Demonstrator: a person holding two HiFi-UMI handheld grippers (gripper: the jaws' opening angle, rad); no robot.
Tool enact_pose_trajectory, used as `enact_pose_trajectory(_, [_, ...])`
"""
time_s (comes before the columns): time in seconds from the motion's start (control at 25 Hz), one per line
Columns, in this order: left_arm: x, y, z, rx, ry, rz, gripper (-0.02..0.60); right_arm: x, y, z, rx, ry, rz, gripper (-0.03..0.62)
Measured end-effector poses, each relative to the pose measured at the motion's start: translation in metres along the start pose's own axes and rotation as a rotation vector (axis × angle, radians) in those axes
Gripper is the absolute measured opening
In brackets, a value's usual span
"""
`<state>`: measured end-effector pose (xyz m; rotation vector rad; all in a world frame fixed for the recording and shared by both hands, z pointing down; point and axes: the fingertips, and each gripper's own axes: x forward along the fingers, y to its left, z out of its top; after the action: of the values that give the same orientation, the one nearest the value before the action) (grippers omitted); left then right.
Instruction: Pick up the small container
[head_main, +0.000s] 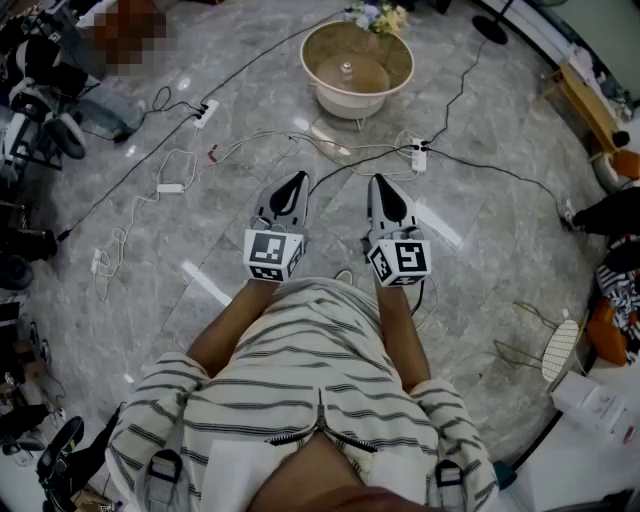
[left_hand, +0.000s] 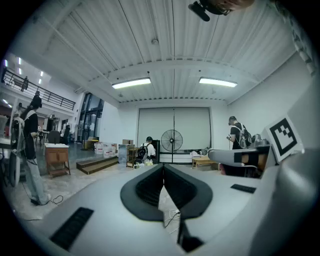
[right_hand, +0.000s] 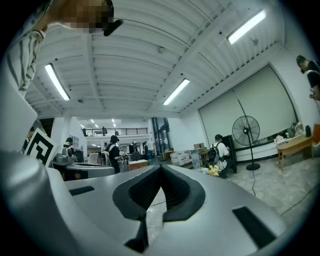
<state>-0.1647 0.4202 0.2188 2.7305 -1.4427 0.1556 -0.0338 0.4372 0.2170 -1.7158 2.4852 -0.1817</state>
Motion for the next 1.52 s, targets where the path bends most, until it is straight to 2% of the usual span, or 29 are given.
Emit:
enact_pose_trajectory(0.24, [0.014,-0.031,0.0,0.002,0.004,0.024,-0.002,-0.014,-0.022,0.0,-0.02,0.017,0.063,0.002])
enact_pose_trajectory(0.36, [0.013,-0.043,-0.003,0.013,0.016,0.036,-0.002,-0.025,-0.034,-0.003,-0.031,0.02,0.048,0.002])
enact_pose_trajectory(0.56, [0.013,-0.056,-0.014,0.023,0.06,0.034,-0.002,-0.035,-0.051,-0.007,0.018,0.019,0.032,0.003])
enact_pose_trajectory(0.76, [0.028,-0.056,-0.022,0.016,0.084,0.02,-0.002,-0.025,-0.06,-0.011,0.038,0.029,0.024,0.005])
enact_pose_trajectory(1.08, [0.096,-0.023,-0.04,-0.031,0.091,0.006,-0.002,0.038,-0.095,-0.027,0.031,0.067,0.003,0.008])
enact_pose_trajectory(1.32, [0.18,0.026,-0.031,-0.066,0.09,-0.005,-0.002,0.129,-0.137,-0.02,0.008,0.093,-0.029,0.006])
enact_pose_trajectory(1.52, [0.244,0.083,-0.016,-0.083,0.09,-0.018,-0.002,0.21,-0.152,-0.007,-0.023,0.101,-0.047,0.008])
